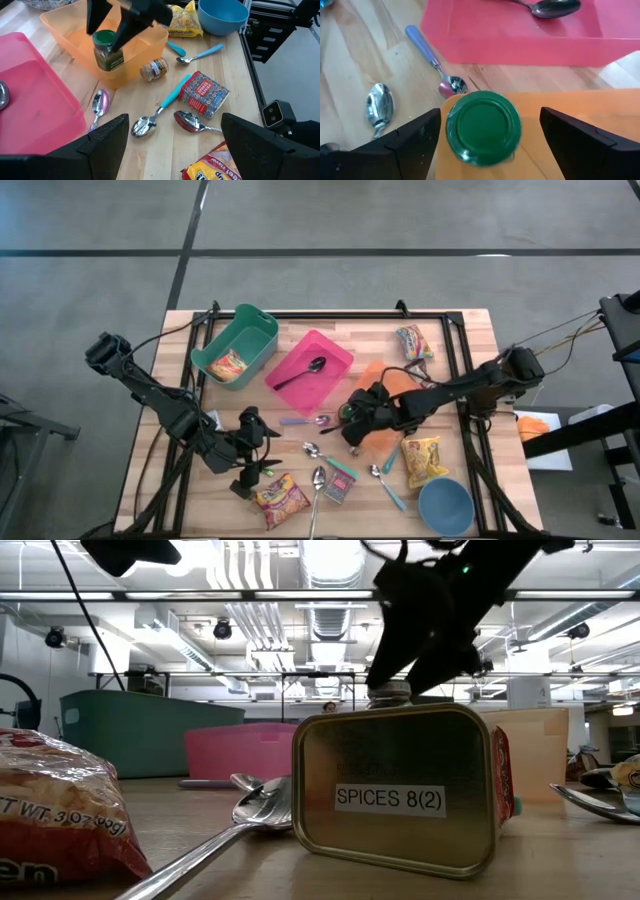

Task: Pick & Place Food Item
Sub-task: Put the blue noodle pack into the green bin

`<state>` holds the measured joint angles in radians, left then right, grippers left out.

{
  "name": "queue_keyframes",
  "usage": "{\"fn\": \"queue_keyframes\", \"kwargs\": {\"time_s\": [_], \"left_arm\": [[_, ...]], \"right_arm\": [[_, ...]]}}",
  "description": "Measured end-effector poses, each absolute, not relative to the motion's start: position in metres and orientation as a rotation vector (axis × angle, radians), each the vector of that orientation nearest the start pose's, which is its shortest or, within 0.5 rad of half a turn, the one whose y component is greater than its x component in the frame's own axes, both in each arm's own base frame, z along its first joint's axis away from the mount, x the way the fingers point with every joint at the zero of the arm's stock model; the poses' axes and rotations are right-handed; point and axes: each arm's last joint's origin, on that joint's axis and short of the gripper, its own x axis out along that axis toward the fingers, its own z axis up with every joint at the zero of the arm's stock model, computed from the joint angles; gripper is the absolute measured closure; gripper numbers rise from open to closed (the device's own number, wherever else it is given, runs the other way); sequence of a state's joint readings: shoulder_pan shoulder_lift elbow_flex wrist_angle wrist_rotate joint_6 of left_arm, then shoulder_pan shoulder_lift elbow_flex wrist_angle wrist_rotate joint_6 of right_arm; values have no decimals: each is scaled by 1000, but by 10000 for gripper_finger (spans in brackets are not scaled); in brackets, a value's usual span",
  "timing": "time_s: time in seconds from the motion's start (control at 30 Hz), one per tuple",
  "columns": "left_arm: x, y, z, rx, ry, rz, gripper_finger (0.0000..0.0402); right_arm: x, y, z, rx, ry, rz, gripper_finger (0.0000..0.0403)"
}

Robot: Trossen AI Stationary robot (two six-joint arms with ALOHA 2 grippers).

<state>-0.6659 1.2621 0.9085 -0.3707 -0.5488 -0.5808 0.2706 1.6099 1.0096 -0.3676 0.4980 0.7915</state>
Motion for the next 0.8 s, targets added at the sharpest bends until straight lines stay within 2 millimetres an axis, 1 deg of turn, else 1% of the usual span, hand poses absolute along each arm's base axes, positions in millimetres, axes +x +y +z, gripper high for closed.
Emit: {"fn": "queue_keyframes", "kwargs": {"time_s": [0.13,0.23,0.4,0.57,0.67,0.8], "left_arm": [[214,-149,265,-149,598,63,85],[214,-149,265,-149,599,63,85],[214,-148,265,-148,599,63,85],[214,-149,265,-148,601,59,85],[213,-149,265,-148,603,54,85],[213,-149,265,-148,603,54,85]], "right_arm": [[295,74,216,348,724,-615,66],[282,71,227,372,703,-680,66],[259,57,246,460,690,-775,66],[239,32,262,531,672,-899,66],[232,9,266,565,679,-980,66],[228,-28,263,602,731,-1105,77]]}}
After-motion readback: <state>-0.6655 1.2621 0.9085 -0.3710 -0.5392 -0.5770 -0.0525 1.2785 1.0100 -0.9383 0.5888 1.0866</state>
